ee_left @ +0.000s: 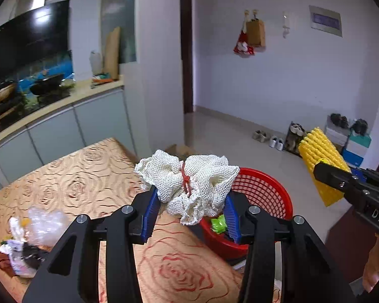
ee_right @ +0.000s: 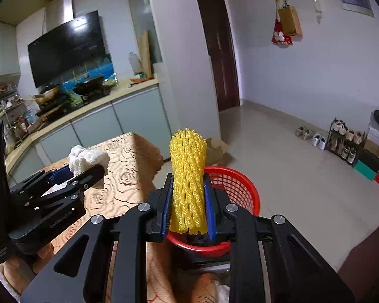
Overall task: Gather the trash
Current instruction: 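Carry both nets over the red wastebasket with both tools, then open both tools to drop the nets into the wastebasket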
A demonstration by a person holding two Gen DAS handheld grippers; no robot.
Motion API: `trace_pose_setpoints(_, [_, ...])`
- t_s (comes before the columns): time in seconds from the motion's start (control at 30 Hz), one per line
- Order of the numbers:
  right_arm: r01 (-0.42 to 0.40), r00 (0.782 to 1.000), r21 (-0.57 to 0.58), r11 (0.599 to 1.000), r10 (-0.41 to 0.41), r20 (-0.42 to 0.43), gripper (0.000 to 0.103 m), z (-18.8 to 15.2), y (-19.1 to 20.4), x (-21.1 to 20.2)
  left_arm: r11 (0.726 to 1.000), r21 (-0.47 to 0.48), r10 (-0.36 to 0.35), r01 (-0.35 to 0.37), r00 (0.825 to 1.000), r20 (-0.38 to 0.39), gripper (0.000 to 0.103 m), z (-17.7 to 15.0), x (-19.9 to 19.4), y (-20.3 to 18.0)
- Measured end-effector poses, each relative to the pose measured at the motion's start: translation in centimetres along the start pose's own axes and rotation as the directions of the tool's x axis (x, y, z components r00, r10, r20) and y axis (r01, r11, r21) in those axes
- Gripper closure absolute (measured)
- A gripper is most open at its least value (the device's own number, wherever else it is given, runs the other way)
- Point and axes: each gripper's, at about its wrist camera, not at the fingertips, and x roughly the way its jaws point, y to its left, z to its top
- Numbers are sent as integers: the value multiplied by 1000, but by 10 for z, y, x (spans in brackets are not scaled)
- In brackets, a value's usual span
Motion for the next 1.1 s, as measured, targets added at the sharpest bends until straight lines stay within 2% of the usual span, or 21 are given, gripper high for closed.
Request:
trace_pose_setpoints(0.23, [33, 998, 8, 999, -32, -57, 81, -5, -14, 27, 998, 18, -65, 66, 995, -70, 60, 1, 42, -17])
trace_pose_setpoints(0.4, [53, 993, 17, 998, -51, -106, 81, -8, -26, 52, 992, 13, -125, 128, 984, -126, 60, -2, 70, -23])
trace_pose_setpoints(0.6, [60, 983, 20, 998, -55, -175, 81, -15, -37, 83, 986, 10, -159, 163, 971, -180, 60, -4, 99, -26])
trace_pose_setpoints(0.8, [76, 973, 6, 997, -73, -218, 81, -20, -44, 109, 984, 28, -163, 173, 961, -224, 59, -9, 122, -30])
trace_pose_setpoints(0.97, [69, 970, 11, 998, -65, -233, 78, -24, -46, 117, 981, 34, -177, 190, 957, -229, 52, -8, 127, -31])
trace_pose_setpoints(1.1, [63, 971, 18, 998, -57, -233, 67, -25, -45, 118, 979, 36, -186, 199, 957, -225, 46, -6, 124, -32])
